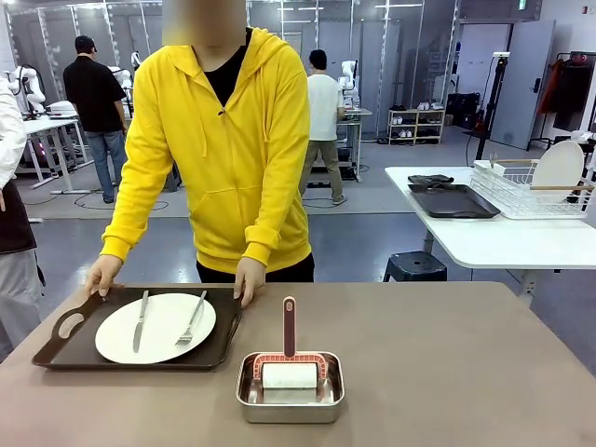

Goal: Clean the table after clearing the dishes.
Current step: When the right (or left) Handle tray is removed, use the right hand (or left hand) to clean the right (or left) side of the table with the Lint Roller.

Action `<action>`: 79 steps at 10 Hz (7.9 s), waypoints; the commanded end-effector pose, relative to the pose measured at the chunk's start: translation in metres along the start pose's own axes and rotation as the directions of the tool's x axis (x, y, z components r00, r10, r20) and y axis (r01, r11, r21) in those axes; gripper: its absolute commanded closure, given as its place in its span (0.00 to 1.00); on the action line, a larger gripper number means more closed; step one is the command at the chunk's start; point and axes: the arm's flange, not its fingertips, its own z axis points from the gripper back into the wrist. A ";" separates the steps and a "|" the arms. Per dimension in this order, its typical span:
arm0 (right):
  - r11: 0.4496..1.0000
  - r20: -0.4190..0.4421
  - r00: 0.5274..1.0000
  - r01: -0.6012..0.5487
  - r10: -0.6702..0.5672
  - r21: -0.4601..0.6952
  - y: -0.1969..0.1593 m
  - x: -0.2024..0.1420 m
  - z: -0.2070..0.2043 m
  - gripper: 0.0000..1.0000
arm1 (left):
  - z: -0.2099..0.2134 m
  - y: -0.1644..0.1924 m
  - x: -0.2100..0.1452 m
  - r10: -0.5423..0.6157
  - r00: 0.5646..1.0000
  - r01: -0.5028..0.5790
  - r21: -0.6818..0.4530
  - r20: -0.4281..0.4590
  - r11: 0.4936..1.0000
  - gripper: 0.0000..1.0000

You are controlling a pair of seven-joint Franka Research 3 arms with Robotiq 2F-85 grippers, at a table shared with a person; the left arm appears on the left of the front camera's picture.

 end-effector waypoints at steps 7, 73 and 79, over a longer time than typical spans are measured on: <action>1.000 -0.017 1.000 0.003 -0.003 -0.004 0.002 -0.001 -0.001 0.00 | 0.002 -0.001 -0.001 -0.006 1.000 0.006 0.002 0.004 1.000 0.00; 1.000 -0.017 1.000 0.003 -0.003 -0.004 0.002 -0.001 -0.001 0.00 | -0.676 -0.168 -0.049 -0.342 -0.308 0.686 -0.456 -0.888 0.566 0.36; 1.000 -0.017 1.000 0.003 -0.003 -0.004 0.002 -0.001 -0.001 0.00 | -0.679 -0.169 -0.046 -0.435 -0.297 0.666 -0.511 -0.850 0.543 0.92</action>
